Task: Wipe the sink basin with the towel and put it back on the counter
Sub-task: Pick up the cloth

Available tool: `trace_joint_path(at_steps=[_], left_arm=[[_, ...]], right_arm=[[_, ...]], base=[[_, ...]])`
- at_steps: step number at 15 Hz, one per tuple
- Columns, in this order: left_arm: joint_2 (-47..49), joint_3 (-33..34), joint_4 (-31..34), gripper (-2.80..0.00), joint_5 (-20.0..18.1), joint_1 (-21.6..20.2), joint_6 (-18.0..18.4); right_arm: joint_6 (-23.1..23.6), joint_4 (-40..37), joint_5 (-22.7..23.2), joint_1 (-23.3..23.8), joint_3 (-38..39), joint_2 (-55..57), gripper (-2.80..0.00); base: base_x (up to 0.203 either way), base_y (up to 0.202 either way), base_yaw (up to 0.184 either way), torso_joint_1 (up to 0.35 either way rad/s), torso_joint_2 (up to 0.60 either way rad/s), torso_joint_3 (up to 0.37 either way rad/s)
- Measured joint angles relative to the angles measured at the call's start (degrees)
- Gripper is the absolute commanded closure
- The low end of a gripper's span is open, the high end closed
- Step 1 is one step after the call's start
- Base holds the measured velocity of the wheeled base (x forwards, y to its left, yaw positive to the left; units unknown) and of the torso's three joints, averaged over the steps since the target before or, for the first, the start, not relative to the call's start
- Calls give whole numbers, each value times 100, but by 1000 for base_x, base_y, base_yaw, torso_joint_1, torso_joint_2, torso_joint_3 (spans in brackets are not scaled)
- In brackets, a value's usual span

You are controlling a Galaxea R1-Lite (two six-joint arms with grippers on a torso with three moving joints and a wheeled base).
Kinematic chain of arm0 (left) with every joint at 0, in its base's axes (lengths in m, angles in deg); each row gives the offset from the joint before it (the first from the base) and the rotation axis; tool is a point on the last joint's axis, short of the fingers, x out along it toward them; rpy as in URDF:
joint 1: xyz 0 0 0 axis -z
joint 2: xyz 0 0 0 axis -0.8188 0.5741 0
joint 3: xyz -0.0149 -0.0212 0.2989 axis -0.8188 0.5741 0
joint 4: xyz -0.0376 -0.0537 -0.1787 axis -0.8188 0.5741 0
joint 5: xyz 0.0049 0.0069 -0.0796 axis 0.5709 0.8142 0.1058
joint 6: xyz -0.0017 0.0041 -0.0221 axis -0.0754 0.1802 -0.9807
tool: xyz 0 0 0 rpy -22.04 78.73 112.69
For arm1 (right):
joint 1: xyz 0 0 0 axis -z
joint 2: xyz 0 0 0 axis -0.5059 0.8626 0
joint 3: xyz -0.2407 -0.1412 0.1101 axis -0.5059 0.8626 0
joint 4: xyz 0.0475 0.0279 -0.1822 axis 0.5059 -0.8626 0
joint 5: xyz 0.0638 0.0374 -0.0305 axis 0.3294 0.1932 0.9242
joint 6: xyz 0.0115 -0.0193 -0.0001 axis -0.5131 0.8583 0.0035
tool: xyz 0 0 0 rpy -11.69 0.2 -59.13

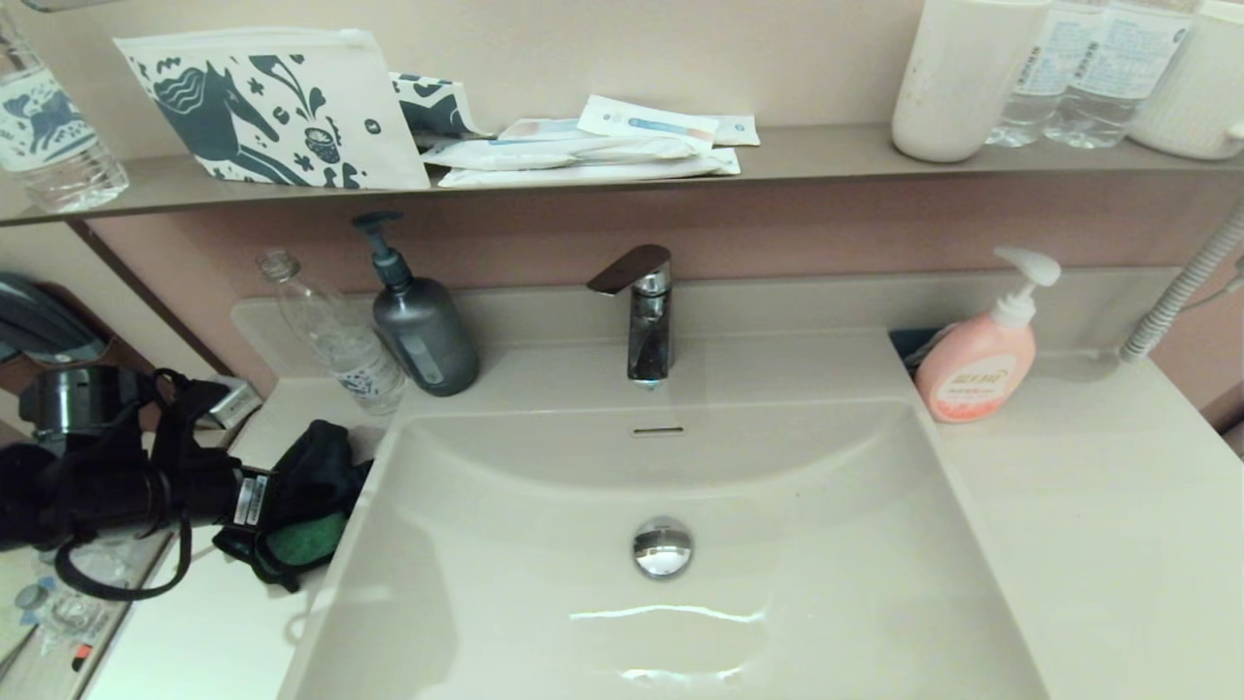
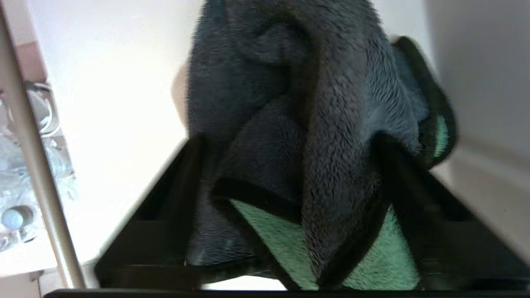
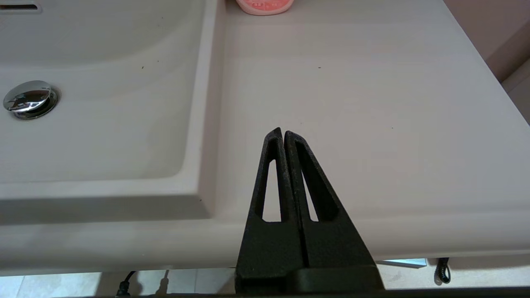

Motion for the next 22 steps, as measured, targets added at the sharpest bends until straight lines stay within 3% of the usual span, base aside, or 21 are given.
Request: trace_joint_path(at_steps=[9,13,19,22], left_arm=[[-280,-15,202,0,-14,-147,-116],[-1040,-7,1236,0,-26,-232,-335],[-2879,-51,3024,0,-18,-213,-1056],[-3662,-33,3849,0,-14,-216,-1253]], right_arm=[[0,1,0,0,2,0,0],[0,0,0,0,2,0,0],[0,1,0,1,0,0,0],[0,2,0,0,2,0,0]], base=[[0,0,0,0,0,0],[0,0,0,0,0,0],[0,0,0,0,0,0],[0,0,0,0,0,0]])
